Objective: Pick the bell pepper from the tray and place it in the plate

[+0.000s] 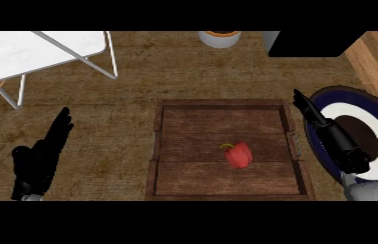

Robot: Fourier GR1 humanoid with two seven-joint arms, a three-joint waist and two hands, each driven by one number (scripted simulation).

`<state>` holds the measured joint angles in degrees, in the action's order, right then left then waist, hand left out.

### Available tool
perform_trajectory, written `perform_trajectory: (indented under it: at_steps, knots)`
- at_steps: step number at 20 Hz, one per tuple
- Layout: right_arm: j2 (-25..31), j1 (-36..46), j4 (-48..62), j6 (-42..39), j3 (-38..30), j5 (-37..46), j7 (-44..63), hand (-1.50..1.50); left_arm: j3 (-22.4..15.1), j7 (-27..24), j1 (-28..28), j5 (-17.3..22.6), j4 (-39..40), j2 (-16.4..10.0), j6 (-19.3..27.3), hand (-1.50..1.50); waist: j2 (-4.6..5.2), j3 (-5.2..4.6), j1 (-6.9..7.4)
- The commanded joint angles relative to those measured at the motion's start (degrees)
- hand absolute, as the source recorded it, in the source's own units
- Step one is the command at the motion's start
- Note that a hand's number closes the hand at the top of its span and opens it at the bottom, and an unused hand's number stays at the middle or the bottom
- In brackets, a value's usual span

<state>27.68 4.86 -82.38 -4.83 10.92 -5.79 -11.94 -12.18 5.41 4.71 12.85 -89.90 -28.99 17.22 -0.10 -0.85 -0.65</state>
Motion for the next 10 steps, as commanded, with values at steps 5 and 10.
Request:
perform_trajectory:
  at_steps: [5,10]
  knots:
    - [-2.4,7.9,11.9,-13.8,9.2,-5.9,25.6,-1.50,-3.8,-7.0,-12.0,-3.1,-7.1,-0.8,-6.6,0.00,2.42,0.57,5.41]
    - [6.7,23.3,8.9,-24.6,21.4,10.9,30.1,-1.50,-7.3,-7.9,-16.5,-1.7,-7.6,0.2,-12.2,0.00,1.64,0.39,7.50]
